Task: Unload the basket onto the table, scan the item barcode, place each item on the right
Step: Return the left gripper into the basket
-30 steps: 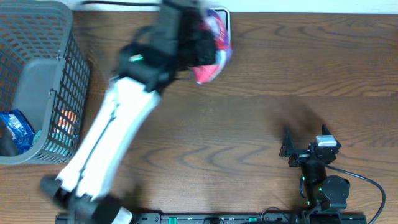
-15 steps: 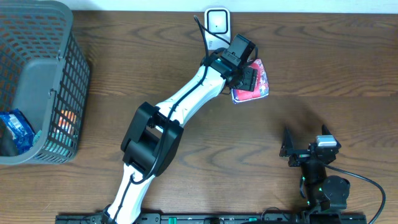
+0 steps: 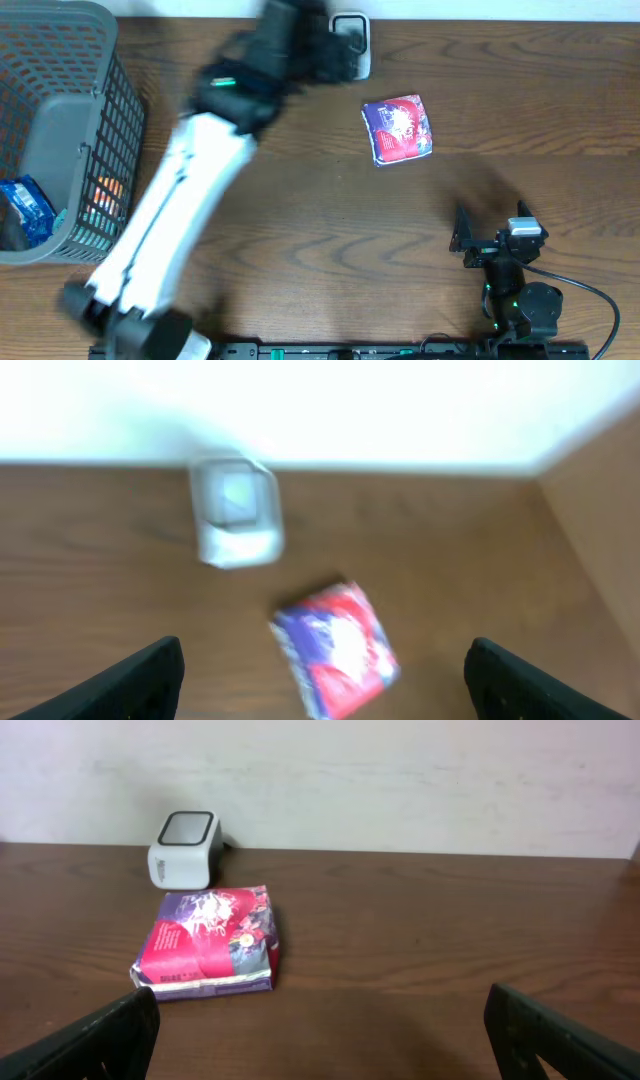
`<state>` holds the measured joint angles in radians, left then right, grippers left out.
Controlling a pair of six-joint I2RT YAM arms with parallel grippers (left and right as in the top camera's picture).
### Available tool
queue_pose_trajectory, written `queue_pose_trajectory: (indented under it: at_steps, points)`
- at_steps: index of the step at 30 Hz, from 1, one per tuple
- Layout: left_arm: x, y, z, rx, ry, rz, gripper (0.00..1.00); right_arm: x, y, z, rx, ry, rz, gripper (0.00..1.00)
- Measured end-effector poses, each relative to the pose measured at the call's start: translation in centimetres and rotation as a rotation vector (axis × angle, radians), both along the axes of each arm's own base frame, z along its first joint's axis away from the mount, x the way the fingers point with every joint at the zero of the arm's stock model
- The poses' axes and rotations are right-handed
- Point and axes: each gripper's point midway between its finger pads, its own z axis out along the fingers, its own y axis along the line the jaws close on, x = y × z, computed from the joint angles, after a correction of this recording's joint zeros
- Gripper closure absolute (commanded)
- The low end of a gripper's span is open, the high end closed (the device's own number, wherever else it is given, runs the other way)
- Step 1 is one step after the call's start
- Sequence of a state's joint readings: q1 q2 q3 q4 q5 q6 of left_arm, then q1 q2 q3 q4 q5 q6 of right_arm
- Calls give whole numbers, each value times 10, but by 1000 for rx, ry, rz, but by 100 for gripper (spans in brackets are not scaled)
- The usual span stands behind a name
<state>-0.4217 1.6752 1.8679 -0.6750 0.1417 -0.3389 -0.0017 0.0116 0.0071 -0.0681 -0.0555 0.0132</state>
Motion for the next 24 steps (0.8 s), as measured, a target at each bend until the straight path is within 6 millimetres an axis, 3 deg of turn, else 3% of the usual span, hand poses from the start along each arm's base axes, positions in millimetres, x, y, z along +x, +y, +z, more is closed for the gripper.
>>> queue_pose_trajectory:
  at_steps: [1, 2, 3, 4, 6, 8, 9, 11, 13, 16, 20, 24]
  points:
    - [0, 36, 12, 12, -12, 84, 11, 0, 0, 0, 0, 0, 0, 1]
    - [0, 57, 18, 19, -21, 135, 10, 0, 0, 0, 0, 0, 0, 1]
    - [0, 101, 28, 28, -33, 239, 10, 0, 0, 0, 0, 0, 0, 1]
    - [-1, 128, 32, 35, -34, 302, 2, 0, 0, 0, 0, 0, 0, 1]
    - [-8, 205, 40, 49, -36, 493, 2, 0, 0, 0, 0, 0, 0, 1]
    - [-23, 271, 41, 67, -20, 658, 2, 0, 0, 0, 0, 0, 0, 1]
    - [-29, 294, 40, 68, -8, 718, 2, 0, 0, 0, 0, 0, 0, 1]
    - [-58, 356, 23, 46, 81, 910, 2, 0, 0, 0, 0, 0, 0, 1]
    - [-80, 392, 7, 9, 160, 1040, 2, 0, 0, 0, 0, 1, 0, 1]
    - [-114, 442, -40, -75, 354, 1253, 2, 0, 0, 0, 0, 0, 0, 1]
    - [-130, 459, -96, -67, 586, 1346, 2, 0, 0, 0, 0, 0, 0, 1]
    - [-139, 464, -137, -11, 766, 1378, 2, 0, 0, 0, 0, 1, 0, 1]
